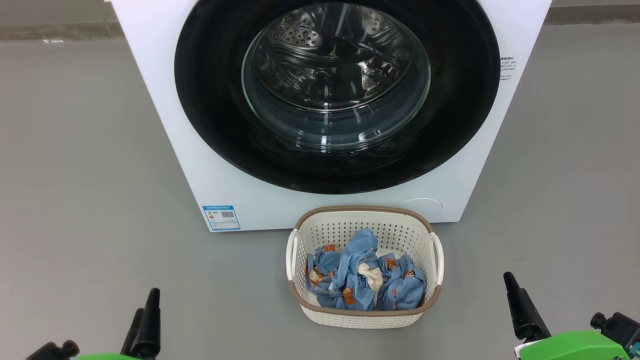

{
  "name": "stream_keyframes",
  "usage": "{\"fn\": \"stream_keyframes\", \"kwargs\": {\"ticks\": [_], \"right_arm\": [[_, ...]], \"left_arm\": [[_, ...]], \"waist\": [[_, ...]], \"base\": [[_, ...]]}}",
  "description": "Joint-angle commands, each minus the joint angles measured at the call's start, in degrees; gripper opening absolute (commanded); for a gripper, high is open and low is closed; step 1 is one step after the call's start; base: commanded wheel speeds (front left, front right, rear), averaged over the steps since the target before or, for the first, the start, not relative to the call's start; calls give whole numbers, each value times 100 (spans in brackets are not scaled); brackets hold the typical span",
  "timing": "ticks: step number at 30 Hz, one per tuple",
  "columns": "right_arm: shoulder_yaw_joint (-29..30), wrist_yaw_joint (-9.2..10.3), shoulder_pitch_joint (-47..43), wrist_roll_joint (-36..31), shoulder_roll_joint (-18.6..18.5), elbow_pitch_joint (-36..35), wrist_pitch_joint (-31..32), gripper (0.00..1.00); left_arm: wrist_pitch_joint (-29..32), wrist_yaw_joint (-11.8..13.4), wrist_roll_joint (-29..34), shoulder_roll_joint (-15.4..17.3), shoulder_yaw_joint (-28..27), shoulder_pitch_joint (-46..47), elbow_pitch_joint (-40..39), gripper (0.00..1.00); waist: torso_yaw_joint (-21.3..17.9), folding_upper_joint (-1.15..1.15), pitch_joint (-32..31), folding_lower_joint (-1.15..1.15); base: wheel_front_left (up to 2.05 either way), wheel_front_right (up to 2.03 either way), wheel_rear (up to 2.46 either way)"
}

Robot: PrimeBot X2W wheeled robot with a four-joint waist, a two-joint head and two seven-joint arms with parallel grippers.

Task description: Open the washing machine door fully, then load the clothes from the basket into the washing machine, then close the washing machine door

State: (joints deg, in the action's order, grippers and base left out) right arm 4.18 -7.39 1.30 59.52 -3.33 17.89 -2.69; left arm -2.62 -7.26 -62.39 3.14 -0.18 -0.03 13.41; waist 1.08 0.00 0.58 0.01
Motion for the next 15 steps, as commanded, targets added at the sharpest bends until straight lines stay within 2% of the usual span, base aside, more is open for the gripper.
{"fn": "stream_keyframes", "kwargs": {"ticks": [1, 15], "right_arm": [[-103, -5, 141, -240, -66, -167, -88, 100], [-215, -6, 148, -1065, -101, -152, -323, 100]], "left_arm": [[-90, -13, 215, 134, -64, 116, -193, 100], [-325, -15, 1084, 200, 17, 72, -330, 100]], "waist": [[0, 0, 6, -1], [10, 0, 10, -1]], "base": [[0, 0, 0], [0, 0, 0]]}}
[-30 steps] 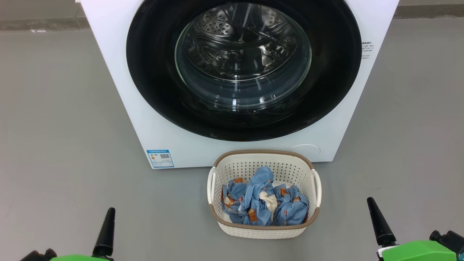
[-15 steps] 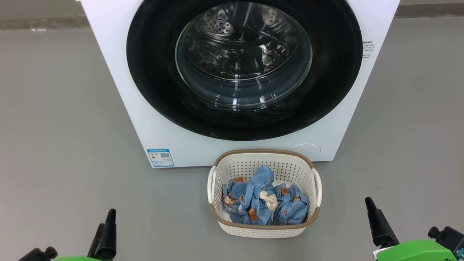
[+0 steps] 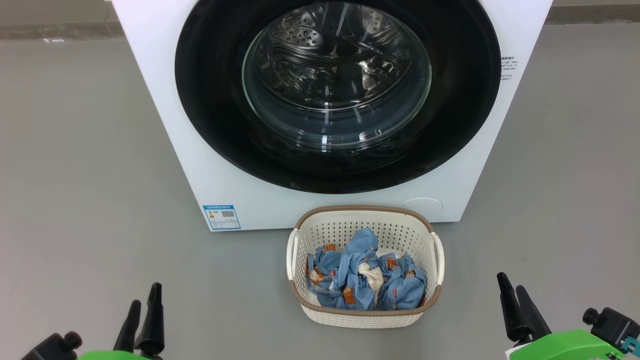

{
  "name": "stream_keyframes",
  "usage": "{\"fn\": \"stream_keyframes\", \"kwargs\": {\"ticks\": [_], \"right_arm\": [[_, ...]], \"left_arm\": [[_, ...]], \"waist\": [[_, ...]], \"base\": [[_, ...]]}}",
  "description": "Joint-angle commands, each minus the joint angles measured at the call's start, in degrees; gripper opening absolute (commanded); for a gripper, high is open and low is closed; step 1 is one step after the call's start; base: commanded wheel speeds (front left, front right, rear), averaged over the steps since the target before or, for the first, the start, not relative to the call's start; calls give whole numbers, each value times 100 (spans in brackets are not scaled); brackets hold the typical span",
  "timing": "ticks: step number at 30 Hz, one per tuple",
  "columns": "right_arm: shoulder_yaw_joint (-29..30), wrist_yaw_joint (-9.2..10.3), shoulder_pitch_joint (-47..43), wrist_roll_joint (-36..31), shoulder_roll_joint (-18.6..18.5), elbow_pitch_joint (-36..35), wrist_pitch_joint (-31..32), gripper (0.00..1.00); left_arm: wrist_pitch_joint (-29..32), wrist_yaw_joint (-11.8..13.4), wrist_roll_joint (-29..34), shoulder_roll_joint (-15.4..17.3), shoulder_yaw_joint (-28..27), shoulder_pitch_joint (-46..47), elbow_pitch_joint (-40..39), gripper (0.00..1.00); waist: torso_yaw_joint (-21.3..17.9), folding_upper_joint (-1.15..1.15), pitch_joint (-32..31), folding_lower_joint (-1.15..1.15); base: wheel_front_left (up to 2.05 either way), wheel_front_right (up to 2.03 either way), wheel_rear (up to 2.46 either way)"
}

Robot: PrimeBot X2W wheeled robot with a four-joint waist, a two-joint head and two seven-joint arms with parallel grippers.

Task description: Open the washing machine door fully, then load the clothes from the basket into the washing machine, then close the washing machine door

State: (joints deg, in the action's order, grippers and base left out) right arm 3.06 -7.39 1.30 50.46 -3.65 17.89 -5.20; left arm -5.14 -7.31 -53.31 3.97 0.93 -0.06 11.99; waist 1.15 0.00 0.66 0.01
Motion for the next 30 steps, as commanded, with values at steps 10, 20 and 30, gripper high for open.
{"fn": "stream_keyframes", "kwargs": {"ticks": [10, 20, 30], "right_arm": [[-192, -6, 135, -763, -123, -161, -238, 100], [-204, -7, 85, -1365, -172, -186, -406, 100], [-156, -8, 35, -1982, -205, -239, -574, 100]], "left_arm": [[-242, -11, 774, 173, -20, 49, -277, 100], [-410, -13, 1369, 241, 70, 16, -351, 100], [-579, -14, 1961, 312, 164, 18, -422, 100]], "waist": [[29, 0, 10, 0], [43, 0, 2, 0], [65, 0, 29, 0]], "base": [[0, 0, 0], [0, 0, 0], [0, 0, 0]]}}
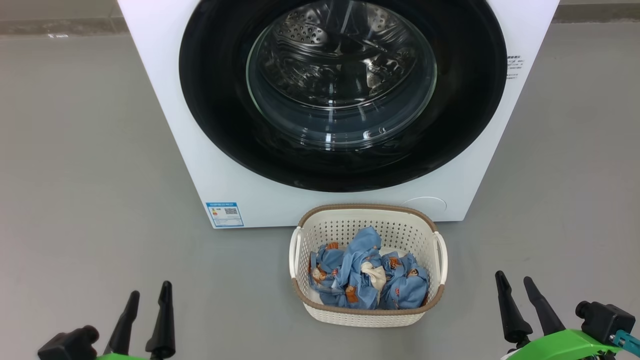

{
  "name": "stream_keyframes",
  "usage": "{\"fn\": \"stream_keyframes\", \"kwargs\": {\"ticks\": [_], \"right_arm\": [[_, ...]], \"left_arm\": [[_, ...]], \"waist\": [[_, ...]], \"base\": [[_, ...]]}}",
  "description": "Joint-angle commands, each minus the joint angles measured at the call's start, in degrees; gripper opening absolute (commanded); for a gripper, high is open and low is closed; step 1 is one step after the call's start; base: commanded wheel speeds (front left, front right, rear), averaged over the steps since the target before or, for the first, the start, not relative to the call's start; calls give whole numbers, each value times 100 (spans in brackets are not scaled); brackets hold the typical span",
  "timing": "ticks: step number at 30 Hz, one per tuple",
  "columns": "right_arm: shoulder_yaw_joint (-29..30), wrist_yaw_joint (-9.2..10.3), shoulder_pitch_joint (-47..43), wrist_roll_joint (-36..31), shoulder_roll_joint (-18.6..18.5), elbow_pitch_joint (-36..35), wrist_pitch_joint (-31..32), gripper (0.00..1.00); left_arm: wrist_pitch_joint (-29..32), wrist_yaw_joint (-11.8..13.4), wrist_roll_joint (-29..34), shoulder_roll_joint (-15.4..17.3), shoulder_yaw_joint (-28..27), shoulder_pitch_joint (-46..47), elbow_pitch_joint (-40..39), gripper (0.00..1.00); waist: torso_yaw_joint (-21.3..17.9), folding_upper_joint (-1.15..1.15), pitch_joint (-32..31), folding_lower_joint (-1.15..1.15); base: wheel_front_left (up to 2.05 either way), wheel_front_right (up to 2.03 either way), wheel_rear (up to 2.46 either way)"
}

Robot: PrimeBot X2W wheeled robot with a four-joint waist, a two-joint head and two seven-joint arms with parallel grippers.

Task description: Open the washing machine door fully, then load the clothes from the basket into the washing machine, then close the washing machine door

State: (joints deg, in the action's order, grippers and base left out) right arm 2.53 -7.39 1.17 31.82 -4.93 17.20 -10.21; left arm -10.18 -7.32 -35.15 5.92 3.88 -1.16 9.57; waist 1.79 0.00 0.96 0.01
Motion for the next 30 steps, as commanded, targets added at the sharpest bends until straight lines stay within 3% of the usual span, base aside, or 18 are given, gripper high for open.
{"fn": "stream_keyframes", "kwargs": {"ticks": [1, 25, 30], "right_arm": [[-99, -8, 43, -182, -81, -174, -90, 100], [124, -10, -122, -1547, -98, -284, -475, 100], [158, -10, -123, -1573, -101, -310, -479, 100]], "left_arm": [[-91, -13, 202, 124, -123, 125, -186, 100], [-478, -17, 1510, 271, 44, 97, -331, 100], [-482, -17, 1527, 274, 50, 97, -321, 100]], "waist": [[1, 0, 1, 0], [-20, 0, 26, 0], [-51, 0, 34, 0]], "base": [[0, 0, 0], [0, 0, 0], [0, 0, 0]]}}
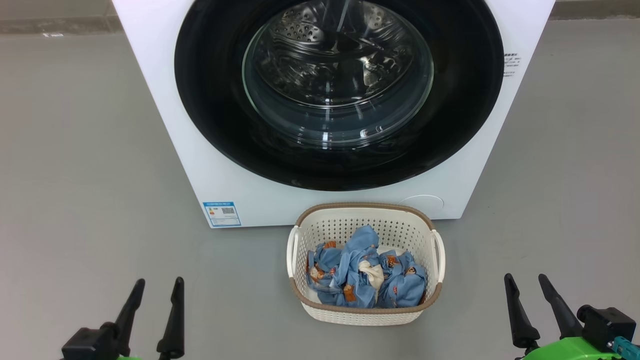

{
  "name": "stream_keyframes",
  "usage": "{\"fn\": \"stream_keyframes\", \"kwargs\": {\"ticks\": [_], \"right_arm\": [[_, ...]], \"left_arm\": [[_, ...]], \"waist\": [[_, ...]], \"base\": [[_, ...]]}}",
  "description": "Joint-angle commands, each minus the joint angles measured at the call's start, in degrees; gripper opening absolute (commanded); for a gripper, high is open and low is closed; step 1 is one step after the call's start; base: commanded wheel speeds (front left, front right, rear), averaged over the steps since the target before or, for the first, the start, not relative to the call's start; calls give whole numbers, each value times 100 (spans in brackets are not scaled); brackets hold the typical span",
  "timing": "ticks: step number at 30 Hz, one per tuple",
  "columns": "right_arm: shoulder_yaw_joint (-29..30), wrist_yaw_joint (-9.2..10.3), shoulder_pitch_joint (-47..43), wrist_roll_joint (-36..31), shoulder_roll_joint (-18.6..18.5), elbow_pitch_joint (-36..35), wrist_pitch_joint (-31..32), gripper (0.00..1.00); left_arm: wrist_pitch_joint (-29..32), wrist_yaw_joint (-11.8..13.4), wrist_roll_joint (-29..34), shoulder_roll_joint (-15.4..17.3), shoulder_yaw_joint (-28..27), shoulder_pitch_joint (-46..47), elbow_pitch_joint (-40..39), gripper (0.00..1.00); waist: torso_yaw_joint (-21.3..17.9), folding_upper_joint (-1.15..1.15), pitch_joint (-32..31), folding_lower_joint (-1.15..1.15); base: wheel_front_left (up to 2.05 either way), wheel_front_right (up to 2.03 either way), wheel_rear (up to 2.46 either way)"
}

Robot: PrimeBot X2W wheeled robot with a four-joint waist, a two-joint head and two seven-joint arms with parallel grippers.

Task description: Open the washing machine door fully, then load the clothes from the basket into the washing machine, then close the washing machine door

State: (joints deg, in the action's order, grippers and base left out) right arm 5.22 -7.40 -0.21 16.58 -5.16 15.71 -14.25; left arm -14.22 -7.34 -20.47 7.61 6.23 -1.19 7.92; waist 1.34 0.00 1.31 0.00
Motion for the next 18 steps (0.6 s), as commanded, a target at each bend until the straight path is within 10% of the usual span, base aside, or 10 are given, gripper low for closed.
{"fn": "stream_keyframes", "kwargs": {"ticks": [1, 18], "right_arm": [[-107, -9, 13, -51, -77, -164, -74, 100], [-65, -9, -3, -84, -60, -198, -74, 100]], "left_arm": [[-78, -14, 56, 105, -182, 99, -153, 100], [-78, -14, 362, 103, -229, 97, -37, 100]], "waist": [[-10, 0, -1, 0], [-30, 0, -29, 0]], "base": [[0, 0, 0], [3, 3, -6]]}}
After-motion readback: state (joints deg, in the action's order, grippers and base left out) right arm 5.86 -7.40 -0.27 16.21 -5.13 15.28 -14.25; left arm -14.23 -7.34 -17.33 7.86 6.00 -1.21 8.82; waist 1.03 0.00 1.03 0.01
